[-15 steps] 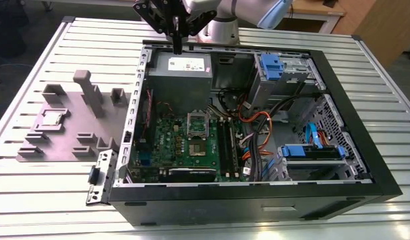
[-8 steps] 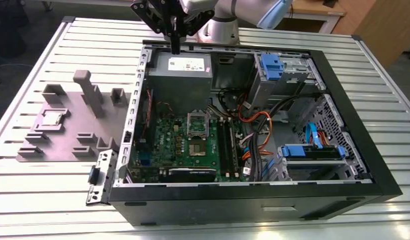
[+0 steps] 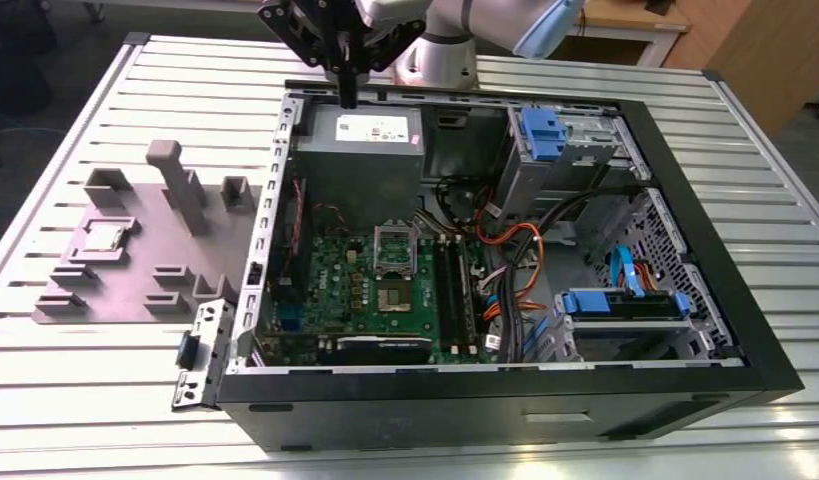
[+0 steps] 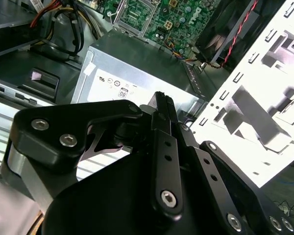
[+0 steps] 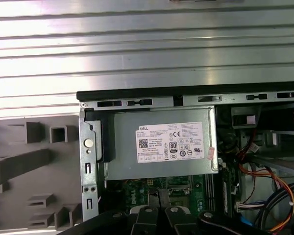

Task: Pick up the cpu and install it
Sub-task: 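Reach for the cpu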

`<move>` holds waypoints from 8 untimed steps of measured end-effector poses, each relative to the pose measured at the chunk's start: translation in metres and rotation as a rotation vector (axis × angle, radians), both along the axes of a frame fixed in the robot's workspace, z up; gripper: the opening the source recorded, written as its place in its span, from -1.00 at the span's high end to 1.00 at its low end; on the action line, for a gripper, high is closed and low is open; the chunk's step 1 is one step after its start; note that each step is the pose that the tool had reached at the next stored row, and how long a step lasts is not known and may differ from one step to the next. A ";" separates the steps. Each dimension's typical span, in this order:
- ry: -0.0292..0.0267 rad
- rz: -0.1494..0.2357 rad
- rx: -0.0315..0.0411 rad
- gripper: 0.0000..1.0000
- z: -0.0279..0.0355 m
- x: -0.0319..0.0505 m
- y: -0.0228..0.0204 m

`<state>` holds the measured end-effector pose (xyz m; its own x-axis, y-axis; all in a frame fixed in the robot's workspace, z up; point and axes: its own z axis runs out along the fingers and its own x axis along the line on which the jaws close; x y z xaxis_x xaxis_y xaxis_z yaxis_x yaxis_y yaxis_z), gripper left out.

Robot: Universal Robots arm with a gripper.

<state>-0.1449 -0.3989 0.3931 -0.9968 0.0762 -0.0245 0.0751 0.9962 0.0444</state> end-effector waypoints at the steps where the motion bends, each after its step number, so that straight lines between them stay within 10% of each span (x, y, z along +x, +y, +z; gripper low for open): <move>1: 0.0000 0.000 0.0000 0.72 0.0000 -0.0004 0.0000; 8: 0.0000 0.000 0.0000 0.72 0.0000 -0.0039 0.0000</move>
<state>-0.1488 -0.3989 0.3931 -0.9968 0.0762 -0.0245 0.0751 0.9962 0.0444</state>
